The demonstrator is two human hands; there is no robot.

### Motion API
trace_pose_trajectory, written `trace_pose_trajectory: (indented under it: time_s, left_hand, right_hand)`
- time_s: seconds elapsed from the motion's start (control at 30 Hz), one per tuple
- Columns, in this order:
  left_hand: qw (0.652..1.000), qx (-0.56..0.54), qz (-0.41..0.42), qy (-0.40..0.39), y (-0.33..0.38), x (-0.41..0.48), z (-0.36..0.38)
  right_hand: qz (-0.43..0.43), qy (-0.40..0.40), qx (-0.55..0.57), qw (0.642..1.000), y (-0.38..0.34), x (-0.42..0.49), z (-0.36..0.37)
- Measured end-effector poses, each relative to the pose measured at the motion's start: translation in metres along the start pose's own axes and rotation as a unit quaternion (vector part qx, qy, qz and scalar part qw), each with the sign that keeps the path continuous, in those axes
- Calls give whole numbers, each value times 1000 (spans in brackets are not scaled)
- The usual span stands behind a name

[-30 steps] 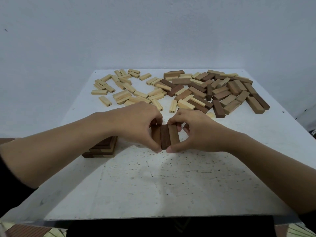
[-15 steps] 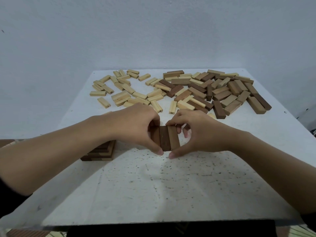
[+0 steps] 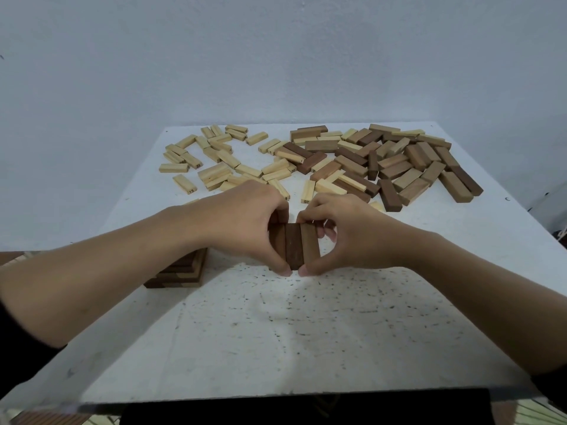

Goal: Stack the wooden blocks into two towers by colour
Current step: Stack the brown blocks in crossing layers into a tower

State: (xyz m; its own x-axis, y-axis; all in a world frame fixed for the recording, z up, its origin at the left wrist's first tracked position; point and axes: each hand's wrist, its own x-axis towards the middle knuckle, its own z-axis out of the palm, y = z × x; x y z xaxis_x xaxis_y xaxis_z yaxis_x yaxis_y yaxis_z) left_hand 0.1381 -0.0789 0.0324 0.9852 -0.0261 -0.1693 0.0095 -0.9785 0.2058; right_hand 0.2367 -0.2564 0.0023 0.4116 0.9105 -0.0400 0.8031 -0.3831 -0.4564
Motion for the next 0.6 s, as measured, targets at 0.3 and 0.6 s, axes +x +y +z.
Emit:
trace_pose_trajectory:
  time_s: [0.3,0.6]
  left_hand:
    - [997,-49,9,64,-9,-18,-26]
    - [994,-97,-11,53,-45,-60,-74]
  right_hand:
    - [-27,88,17,996,-21,-3,-15]
    - [-47,123,97,986,-74,25,-23]
